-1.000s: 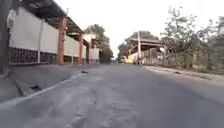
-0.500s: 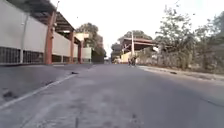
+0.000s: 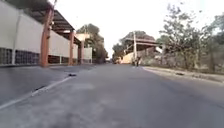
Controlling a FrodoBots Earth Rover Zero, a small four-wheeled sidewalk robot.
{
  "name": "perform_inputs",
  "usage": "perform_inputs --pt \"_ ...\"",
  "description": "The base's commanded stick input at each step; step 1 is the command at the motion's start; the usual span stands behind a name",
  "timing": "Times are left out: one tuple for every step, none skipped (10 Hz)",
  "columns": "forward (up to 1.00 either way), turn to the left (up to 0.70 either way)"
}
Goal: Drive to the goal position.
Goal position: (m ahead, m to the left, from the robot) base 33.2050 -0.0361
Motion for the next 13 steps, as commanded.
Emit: perform_inputs --pt "1.00 0.00" --pt "1.00 0.00" --pt "1.00 0.00" --pt "1.00 0.00" --pt "1.00 0.00" --pt "1.00 0.00" --pt "1.00 0.00" --pt "1.00 0.00" --pt "1.00 0.00" --pt "1.00 0.00" --pt "1.00 0.00" --pt "1.00 0.00" --pt "1.00 0.00"
